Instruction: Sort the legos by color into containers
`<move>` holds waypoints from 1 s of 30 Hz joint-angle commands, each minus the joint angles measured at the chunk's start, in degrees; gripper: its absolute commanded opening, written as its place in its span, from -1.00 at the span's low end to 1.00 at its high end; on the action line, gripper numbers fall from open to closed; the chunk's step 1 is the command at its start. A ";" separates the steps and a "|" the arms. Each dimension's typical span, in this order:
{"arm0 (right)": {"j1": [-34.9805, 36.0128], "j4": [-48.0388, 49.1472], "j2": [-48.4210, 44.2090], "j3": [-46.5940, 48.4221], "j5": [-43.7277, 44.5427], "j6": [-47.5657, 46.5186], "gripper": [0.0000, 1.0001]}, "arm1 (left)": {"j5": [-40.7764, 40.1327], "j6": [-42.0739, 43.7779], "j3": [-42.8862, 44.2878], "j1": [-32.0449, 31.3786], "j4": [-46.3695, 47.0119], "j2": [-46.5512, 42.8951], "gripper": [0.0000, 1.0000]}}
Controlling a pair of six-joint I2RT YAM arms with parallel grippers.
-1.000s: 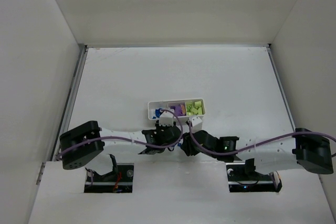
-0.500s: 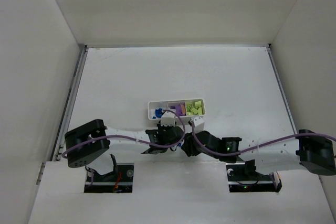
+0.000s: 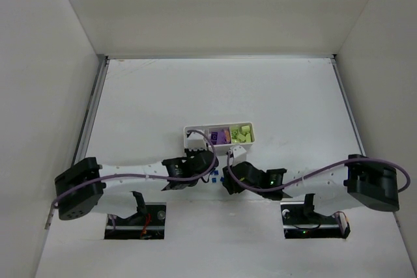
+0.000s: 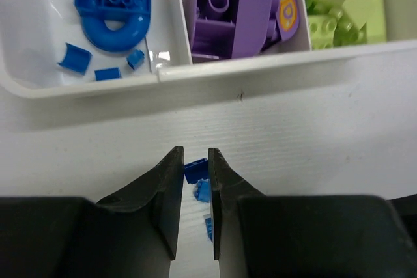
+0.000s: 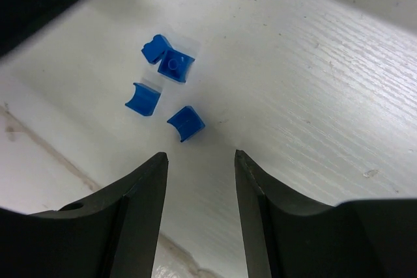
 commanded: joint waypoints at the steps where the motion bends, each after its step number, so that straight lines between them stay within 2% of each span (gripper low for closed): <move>1: -0.06 3.39 2.50 3.66 0.07 -1.96 0.02 | -1.50 -0.88 -1.57 1.79 -1.53 -5.60 -0.68; 4: -0.06 2.52 4.18 4.72 1.12 -2.58 -0.04 | -1.41 0.00 -1.83 4.08 -1.97 -9.47 -0.68; 7: -0.07 1.11 5.23 6.03 1.56 -3.19 -0.05 | -0.36 1.67 -1.84 8.90 -1.80 -11.77 -0.67; 10: 0.02 -1.35 6.73 7.53 2.27 -3.99 -0.08 | 2.18 4.48 -0.87 15.05 -0.92 -11.69 -0.67; 15: 0.02 -4.42 8.92 9.20 4.46 -5.13 -0.08 | 5.26 9.22 0.53 20.78 2.94 -8.70 -0.67; 23: 0.90 -6.28 11.92 11.57 6.22 -6.01 -0.13 | 7.46 13.62 3.44 23.07 6.82 -2.55 -0.60; 27: 1.25 -7.06 12.53 12.45 6.14 -6.45 -0.23 | 7.20 14.50 3.61 23.24 7.34 -1.58 -0.43; 30: 1.95 -9.08 12.53 13.07 6.31 -6.19 -0.22 | 7.03 14.50 2.74 23.25 7.34 -3.68 -0.31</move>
